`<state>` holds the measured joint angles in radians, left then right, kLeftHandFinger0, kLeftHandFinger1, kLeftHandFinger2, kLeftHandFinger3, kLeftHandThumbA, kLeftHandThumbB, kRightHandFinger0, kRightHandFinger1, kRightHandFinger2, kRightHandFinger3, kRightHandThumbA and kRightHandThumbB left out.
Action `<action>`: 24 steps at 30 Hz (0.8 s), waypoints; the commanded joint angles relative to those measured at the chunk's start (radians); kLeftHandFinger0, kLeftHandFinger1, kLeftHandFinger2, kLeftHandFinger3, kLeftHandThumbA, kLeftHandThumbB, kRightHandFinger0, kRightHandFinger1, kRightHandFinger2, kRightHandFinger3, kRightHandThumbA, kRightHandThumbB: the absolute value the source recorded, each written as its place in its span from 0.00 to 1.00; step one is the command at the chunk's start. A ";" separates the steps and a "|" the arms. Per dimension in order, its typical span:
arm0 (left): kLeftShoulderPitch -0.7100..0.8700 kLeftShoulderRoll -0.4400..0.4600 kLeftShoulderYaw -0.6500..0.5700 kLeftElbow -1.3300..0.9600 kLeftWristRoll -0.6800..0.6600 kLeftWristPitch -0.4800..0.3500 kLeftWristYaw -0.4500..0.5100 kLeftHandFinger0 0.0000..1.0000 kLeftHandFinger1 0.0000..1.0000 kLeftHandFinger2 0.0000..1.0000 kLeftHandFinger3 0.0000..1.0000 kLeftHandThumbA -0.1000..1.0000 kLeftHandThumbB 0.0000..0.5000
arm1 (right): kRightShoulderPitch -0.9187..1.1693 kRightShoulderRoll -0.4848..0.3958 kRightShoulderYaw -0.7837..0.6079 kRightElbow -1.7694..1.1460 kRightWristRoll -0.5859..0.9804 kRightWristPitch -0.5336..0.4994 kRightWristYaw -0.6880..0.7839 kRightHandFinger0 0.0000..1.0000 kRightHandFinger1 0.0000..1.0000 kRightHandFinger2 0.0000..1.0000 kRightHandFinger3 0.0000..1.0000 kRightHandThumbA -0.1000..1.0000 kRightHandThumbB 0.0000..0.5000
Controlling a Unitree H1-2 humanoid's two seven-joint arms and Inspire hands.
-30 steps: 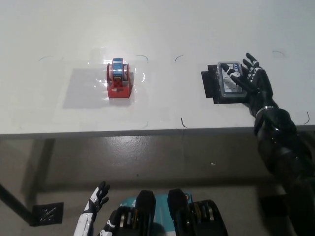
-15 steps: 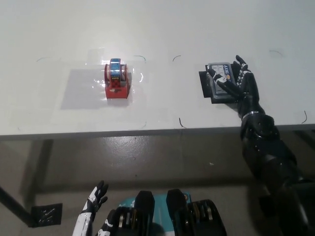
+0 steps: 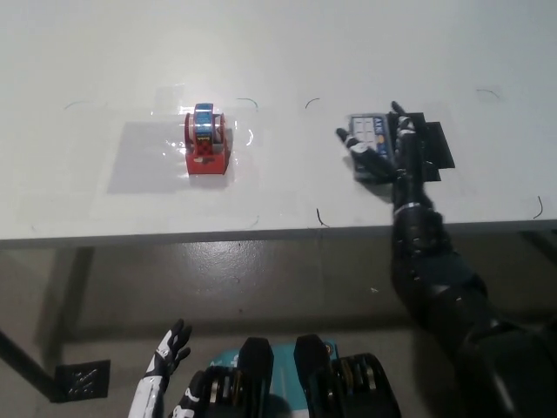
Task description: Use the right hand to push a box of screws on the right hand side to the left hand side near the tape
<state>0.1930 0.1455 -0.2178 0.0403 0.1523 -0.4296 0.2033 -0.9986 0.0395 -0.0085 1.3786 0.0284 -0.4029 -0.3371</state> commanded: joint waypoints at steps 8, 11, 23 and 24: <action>-0.003 0.001 0.007 -0.024 -0.006 -0.040 0.010 1.00 1.00 1.00 1.00 0.82 0.19 | 0.012 0.125 0.053 -0.012 -0.085 0.000 -0.240 1.00 1.00 1.00 1.00 1.00 0.47; -0.005 0.000 0.004 -0.021 -0.012 -0.040 0.005 1.00 1.00 1.00 1.00 0.83 0.21 | 0.024 0.146 0.051 -0.019 -0.087 -0.026 -0.242 1.00 1.00 1.00 1.00 1.00 0.46; -0.010 0.003 0.009 -0.031 -0.036 -0.040 -0.009 1.00 1.00 1.00 1.00 0.80 0.19 | 0.028 0.210 0.052 -0.019 -0.095 -0.036 -0.259 1.00 1.00 1.00 1.00 1.00 0.43; -0.010 0.001 0.007 -0.030 -0.039 -0.040 -0.010 1.00 1.00 1.00 1.00 0.81 0.20 | 0.029 0.214 0.052 -0.018 -0.096 -0.033 -0.261 1.00 1.00 1.00 1.00 1.00 0.43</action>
<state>0.1881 0.1459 -0.2100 0.0402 0.1291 -0.4296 0.1981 -0.9651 0.1860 0.0350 1.3593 -0.0555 -0.4421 -0.6067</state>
